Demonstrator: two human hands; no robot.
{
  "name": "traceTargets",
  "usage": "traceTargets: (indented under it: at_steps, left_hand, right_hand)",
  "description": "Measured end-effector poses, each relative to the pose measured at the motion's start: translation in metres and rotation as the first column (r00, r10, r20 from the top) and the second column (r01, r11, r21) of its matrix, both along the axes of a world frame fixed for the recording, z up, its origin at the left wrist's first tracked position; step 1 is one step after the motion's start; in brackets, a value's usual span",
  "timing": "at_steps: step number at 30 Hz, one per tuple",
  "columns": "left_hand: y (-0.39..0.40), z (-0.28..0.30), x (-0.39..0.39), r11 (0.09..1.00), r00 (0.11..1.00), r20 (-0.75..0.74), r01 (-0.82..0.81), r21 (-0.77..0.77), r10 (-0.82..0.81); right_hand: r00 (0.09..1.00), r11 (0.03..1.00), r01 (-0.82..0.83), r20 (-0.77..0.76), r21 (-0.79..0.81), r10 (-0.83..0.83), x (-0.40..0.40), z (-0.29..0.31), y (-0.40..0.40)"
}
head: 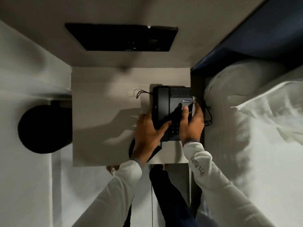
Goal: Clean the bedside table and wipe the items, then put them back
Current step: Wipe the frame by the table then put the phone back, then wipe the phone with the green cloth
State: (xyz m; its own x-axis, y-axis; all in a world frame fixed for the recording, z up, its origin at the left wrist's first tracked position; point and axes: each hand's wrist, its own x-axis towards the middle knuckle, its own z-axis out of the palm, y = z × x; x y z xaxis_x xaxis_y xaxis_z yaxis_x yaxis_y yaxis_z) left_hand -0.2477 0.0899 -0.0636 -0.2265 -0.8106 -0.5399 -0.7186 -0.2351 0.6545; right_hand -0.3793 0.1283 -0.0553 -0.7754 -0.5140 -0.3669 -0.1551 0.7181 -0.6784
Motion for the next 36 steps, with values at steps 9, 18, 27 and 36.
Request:
traceTargets:
  at_steps: [9,18,27,36]
  left_hand:
    - [0.016,0.093,0.181,0.889,0.948,0.298,0.037,-0.456,0.113]
    - [0.081,0.269,0.459,0.570,0.671,0.548,0.222,-0.791,0.499]
    - [0.192,0.260,0.577,0.791,0.386,0.701,-0.158,-0.590,0.600]
    - [0.189,0.268,0.568,0.717,0.472,0.571,-0.221,-0.661,0.672]
  right_hand:
    - [0.875,0.870,-0.466,-0.228,-0.162,0.426,0.139,0.086,0.004]
    - [0.490,0.395,-0.869,-0.408,-0.298,0.770,0.411,0.199,-0.021]
    - [0.303,0.480,-0.679,0.383,-0.556,0.873,0.582,0.213,0.041]
    - [0.177,0.691,-0.650,0.821,-0.316,0.543,0.537,0.172,0.061]
